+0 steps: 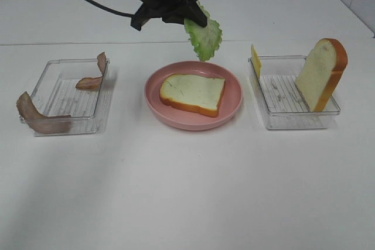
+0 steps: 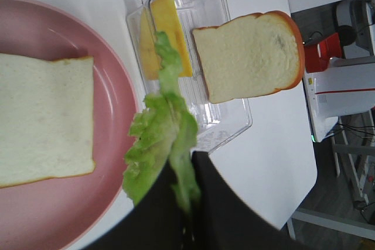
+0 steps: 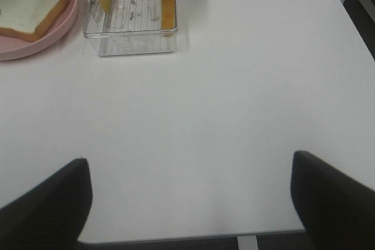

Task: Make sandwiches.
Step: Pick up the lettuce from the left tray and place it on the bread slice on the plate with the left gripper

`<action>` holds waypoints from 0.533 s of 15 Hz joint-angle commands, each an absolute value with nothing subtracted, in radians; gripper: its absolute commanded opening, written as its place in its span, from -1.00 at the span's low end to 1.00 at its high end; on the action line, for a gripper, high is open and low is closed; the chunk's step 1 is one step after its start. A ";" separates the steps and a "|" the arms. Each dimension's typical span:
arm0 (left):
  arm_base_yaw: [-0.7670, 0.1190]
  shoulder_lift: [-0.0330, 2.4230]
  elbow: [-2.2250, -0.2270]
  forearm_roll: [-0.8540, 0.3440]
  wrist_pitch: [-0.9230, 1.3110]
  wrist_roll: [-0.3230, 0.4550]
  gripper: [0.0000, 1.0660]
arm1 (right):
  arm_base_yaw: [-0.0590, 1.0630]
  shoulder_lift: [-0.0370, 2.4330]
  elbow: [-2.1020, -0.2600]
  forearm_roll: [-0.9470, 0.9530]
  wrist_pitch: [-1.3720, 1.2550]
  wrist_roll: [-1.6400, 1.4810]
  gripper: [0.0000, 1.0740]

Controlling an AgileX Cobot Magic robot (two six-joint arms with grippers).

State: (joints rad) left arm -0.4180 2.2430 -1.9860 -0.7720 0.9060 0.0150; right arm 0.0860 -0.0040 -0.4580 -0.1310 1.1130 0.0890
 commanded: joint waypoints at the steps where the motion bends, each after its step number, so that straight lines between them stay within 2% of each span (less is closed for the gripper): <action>1: -0.427 2.294 -1.993 -0.897 0.875 0.083 -1.00 | 0.082 -0.033 -0.458 -0.128 1.111 0.079 0.67; 4: -0.427 2.359 -1.993 -0.984 0.873 0.128 -1.00 | 0.082 -0.033 -0.458 -0.129 1.111 0.079 0.67; 8: -0.424 2.445 -1.993 -1.001 0.873 0.129 -1.00 | 0.082 -0.033 -0.458 -0.128 1.111 0.079 0.67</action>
State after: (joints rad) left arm -0.4210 2.4590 -1.9860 -0.9800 0.8790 0.1230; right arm 0.0860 -0.0040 -0.4580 -0.1310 1.1130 0.0890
